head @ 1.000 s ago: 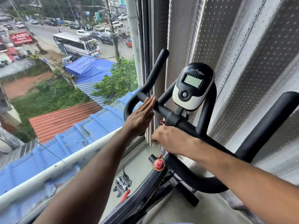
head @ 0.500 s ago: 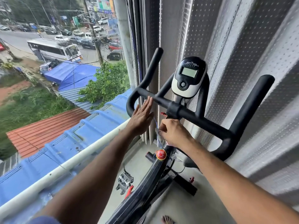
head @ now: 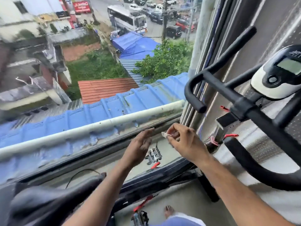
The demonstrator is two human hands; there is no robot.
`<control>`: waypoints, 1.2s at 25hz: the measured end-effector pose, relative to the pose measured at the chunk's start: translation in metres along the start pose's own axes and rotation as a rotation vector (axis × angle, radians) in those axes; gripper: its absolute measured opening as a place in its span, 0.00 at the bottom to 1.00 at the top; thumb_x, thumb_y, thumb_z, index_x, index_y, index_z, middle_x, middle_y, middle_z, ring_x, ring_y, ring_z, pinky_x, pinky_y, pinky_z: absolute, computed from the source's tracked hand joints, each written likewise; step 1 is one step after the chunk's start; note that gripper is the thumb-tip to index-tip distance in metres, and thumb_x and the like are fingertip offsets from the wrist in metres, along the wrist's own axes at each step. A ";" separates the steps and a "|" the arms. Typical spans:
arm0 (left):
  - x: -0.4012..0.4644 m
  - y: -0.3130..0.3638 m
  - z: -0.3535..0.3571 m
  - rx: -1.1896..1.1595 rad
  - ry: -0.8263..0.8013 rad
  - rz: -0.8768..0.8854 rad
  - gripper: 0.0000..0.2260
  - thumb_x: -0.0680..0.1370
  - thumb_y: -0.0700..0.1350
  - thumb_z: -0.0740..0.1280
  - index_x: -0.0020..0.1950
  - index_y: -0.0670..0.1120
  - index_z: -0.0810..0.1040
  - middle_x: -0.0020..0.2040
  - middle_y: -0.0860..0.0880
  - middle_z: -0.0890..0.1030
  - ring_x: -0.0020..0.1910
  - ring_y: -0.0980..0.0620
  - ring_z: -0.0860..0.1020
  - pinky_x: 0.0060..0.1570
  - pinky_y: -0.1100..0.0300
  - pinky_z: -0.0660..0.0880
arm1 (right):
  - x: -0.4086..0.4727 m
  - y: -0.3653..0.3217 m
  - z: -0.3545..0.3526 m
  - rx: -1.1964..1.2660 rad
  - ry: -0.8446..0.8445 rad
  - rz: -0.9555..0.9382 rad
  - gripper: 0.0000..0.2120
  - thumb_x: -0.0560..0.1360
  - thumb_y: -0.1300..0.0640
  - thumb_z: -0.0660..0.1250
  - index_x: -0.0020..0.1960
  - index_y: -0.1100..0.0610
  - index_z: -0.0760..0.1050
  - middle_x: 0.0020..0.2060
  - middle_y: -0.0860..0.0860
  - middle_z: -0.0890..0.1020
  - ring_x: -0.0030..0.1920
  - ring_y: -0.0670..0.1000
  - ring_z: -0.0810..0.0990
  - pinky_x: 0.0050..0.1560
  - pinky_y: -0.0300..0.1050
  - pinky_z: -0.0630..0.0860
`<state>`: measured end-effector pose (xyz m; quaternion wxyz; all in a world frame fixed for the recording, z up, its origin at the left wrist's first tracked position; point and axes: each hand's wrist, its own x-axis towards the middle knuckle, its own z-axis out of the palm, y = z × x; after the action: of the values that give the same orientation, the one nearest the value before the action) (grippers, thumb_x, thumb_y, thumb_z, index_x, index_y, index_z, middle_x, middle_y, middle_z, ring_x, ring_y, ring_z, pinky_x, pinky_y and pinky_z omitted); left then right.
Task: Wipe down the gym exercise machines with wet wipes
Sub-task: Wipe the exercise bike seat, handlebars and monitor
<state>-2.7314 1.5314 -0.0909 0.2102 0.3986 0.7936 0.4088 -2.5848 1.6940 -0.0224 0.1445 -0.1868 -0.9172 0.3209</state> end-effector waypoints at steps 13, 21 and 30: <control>-0.283 -0.078 0.049 -0.228 0.384 -0.873 0.15 0.85 0.43 0.63 0.72 0.53 0.77 0.63 0.55 0.81 0.55 0.67 0.78 0.56 0.77 0.70 | -0.063 -0.052 0.169 0.057 -1.016 -0.557 0.06 0.79 0.59 0.65 0.52 0.50 0.78 0.47 0.46 0.81 0.47 0.45 0.77 0.50 0.36 0.73; -0.431 -0.109 0.049 -0.351 0.726 -1.110 0.15 0.83 0.42 0.67 0.70 0.45 0.78 0.59 0.48 0.82 0.52 0.54 0.79 0.47 0.81 0.66 | -0.132 -0.162 0.263 0.053 -1.278 -0.851 0.06 0.77 0.57 0.65 0.54 0.53 0.73 0.45 0.49 0.81 0.43 0.51 0.77 0.45 0.50 0.75; -0.573 -0.122 0.038 -0.505 1.060 -1.264 0.14 0.84 0.38 0.66 0.69 0.43 0.77 0.57 0.47 0.80 0.56 0.51 0.78 0.53 0.74 0.72 | -0.214 -0.254 0.331 0.083 -1.461 -0.996 0.03 0.84 0.47 0.62 0.55 0.46 0.71 0.41 0.47 0.82 0.41 0.50 0.79 0.44 0.48 0.76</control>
<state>-2.4223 1.0457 -0.2080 0.0824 -0.4200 0.7451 0.5114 -2.5852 1.2396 -0.1391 -0.3478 0.4914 -0.7428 0.2929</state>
